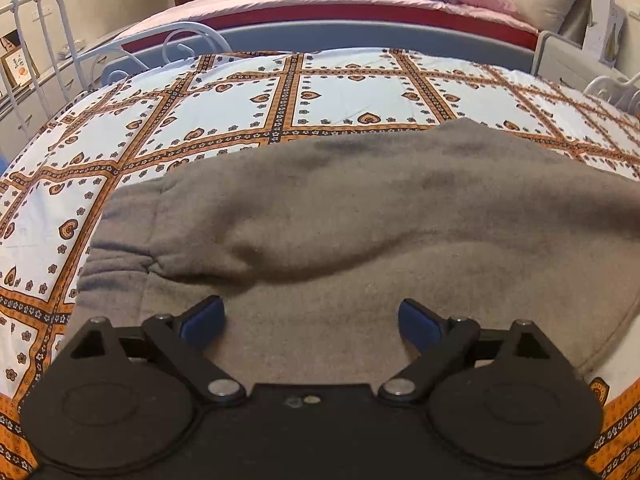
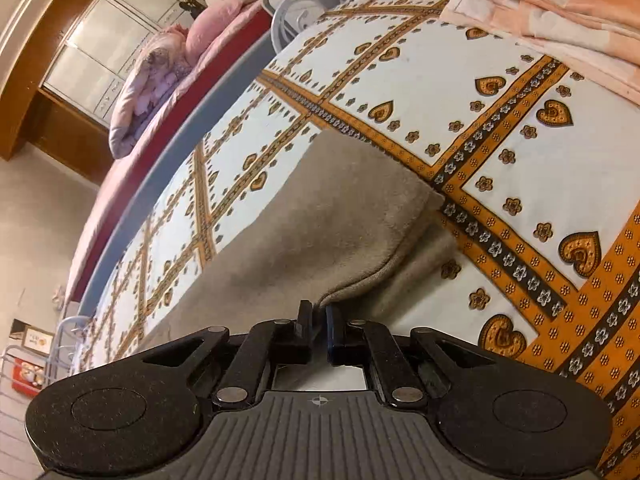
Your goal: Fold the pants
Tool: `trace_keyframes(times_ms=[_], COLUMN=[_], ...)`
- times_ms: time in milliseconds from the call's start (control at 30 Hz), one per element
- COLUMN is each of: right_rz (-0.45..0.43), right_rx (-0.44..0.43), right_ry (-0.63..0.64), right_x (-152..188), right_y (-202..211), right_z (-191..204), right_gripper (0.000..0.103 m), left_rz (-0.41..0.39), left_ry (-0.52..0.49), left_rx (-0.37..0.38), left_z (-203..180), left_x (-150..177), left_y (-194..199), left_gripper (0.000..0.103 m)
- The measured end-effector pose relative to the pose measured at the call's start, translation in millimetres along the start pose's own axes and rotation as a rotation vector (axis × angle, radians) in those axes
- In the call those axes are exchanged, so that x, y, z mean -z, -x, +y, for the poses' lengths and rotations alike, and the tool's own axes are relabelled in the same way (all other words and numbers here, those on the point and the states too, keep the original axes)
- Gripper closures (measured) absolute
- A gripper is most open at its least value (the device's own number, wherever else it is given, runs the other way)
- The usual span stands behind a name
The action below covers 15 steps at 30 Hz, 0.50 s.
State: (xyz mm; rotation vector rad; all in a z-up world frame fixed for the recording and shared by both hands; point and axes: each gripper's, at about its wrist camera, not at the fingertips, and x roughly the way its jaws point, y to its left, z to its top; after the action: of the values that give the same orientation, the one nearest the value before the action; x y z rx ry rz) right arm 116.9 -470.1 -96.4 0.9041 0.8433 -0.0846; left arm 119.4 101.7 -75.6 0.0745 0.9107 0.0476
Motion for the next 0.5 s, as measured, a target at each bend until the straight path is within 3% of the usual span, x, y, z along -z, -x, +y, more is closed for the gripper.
trace_keyframes(times_ms=[67, 167, 200, 233, 267, 300, 333, 367, 433, 500], right_rz=[-0.015, -0.106, -0.138, -0.17, -0.167, -0.135, -0.201, -0.266, -0.344, -0.336], right_rx=[0.026, 0.044, 0.108, 0.187, 0.237, 0.218, 0.104, 0.019, 0.088, 0.107], right_ry=[-0.002, 0.109, 0.18, 0.222, 0.231, 0.169, 0.127, 0.163, 0.318, 0.433], right_x=[3.1, 6.4, 14.4, 26.8, 38.2, 37.1, 38.8, 43.1, 56.2, 67.9], right_y=[3.7, 18.4, 16.4, 9.8, 2.1, -1.0, 9.0, 20.3, 30.3, 31.5], right_z=[6.7, 43.8, 55.1, 59.2, 59.5, 60.1, 62.5, 66.5, 88.9, 99.4], right_gripper=[0.096, 0.095, 0.089, 0.068, 0.059, 0.059, 0.054, 0.029, 0.009, 0.009], left_rz=[0.025, -0.079, -0.091, -0.081, -0.102, -0.145, -0.17, -0.168, -0.19, -0.227], left_ry=[0.003, 0.13, 0.152, 0.126, 0.09, 0.084, 0.096, 0.105, 0.083, 0.052], left_rx=[-0.012, -0.017, -0.016, -0.022, -0.052, -0.068, -0.058, -0.015, 0.019, 0.011], left_z=[-1.8, 3.2, 3.5, 0.6, -4.2, -6.8, -7.9, -8.4, -12.0, -15.4], left_x=[-6.8, 0.7, 3.1, -0.1, -4.6, -4.6, -3.6, -2.9, -2.7, -5.5], left_y=[-0.3, 0.2, -1.9, -3.3, 0.9, 7.9, 13.4, 17.4, 25.3, 32.6], left_gripper=[0.013, 0.009, 0.01, 0.014, 0.013, 0.011, 0.008, 0.008, 0.008, 0.008])
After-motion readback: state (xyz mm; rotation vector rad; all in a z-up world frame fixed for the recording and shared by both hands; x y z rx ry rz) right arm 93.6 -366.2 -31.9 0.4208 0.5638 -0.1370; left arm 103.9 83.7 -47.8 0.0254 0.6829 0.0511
